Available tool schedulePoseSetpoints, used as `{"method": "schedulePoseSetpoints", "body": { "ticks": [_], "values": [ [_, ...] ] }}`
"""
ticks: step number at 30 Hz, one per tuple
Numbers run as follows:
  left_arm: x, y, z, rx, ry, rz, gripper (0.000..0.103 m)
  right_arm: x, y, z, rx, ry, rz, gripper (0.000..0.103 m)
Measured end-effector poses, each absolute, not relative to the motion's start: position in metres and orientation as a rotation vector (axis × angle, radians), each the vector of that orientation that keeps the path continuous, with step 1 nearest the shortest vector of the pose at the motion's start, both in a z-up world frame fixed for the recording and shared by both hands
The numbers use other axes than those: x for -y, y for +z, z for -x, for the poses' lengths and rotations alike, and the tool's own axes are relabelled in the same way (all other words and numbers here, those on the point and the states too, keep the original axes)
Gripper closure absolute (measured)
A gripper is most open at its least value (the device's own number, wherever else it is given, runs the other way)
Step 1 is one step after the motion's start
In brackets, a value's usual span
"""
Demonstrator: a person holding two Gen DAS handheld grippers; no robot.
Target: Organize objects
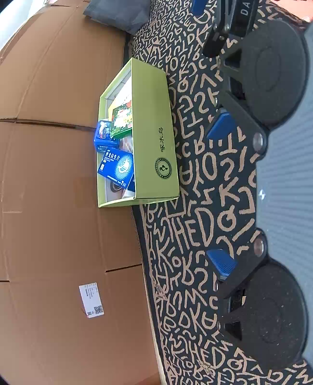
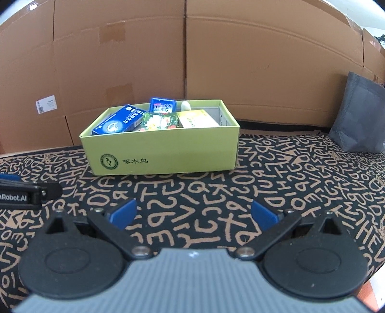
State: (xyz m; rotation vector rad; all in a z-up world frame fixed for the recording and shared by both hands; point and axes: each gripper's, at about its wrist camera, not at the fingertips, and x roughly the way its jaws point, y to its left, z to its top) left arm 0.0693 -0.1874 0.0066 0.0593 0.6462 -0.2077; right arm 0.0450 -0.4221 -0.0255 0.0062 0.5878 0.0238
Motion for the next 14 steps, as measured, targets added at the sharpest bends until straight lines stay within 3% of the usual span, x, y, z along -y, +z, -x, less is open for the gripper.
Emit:
{"method": "schedulePoseSetpoints", "body": {
  "ticks": [14],
  "values": [
    [0.1843, 0.0055, -0.0669, -0.649, -0.251, -0.040, 0.002, 0.4193, -0.0306, -0.0471, -0.607, 0.027, -0.013, 0.000]
  ]
}}
